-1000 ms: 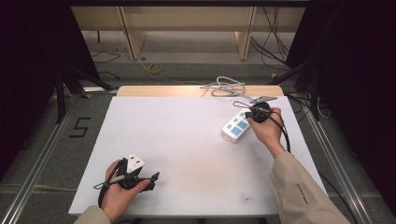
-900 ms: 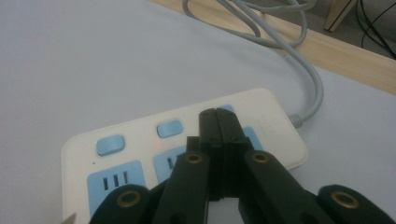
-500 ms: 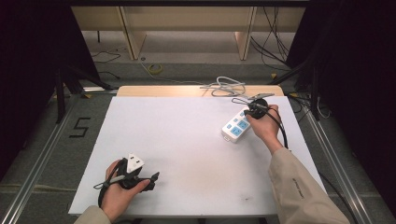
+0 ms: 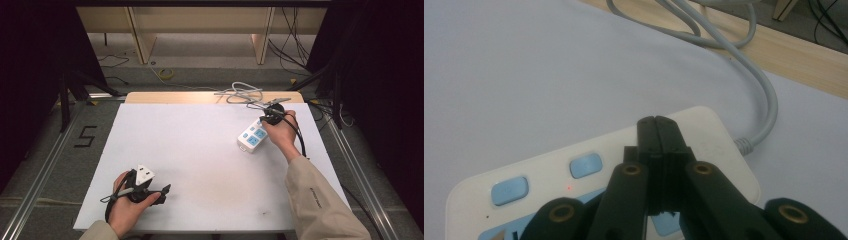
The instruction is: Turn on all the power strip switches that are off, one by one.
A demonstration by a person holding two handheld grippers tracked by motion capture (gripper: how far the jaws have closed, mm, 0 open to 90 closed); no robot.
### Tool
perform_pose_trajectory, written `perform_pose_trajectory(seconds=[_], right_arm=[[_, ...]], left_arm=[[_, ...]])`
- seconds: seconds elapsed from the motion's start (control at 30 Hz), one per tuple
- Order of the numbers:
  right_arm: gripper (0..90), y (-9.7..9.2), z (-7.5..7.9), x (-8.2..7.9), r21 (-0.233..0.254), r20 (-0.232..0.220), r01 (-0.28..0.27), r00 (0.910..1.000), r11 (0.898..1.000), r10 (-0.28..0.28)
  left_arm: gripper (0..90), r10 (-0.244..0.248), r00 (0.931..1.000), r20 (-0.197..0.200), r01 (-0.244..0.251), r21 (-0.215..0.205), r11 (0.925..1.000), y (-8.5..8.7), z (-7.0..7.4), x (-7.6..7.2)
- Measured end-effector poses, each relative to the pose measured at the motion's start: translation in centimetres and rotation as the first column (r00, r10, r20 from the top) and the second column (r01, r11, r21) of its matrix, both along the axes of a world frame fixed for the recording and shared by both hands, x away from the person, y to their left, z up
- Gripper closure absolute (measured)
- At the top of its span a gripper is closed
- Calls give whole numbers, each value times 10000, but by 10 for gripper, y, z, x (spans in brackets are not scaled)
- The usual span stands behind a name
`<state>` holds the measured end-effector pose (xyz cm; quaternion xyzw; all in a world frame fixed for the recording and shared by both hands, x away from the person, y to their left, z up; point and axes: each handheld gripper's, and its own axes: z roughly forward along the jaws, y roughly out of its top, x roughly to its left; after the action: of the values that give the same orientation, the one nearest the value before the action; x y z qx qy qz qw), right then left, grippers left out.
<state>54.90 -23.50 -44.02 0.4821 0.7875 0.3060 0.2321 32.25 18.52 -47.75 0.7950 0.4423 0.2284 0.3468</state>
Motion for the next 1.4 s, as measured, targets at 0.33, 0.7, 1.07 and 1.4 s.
perform_pose_trajectory(seconds=[0.33,0.7,1.07,1.4], right_arm=[[900,3,-2,9,83,-83,56,10000,9999,-55],[900,2,-11,15,-73,-252,109,9996,9999,-110],[900,3,-12,18,-205,-304,39,9995,9998,-45],[900,4,-13,18,-284,-279,27,9996,9996,-35]], left_arm=[[153,-19,10000,2,19,7,10000,0,0,0],[153,-26,10000,-16,26,-17,10000,0,0,0],[153,-47,10000,-22,47,-12,10000,0,0,0],[153,-43,10000,-17,42,-31,10000,0,0,0]])
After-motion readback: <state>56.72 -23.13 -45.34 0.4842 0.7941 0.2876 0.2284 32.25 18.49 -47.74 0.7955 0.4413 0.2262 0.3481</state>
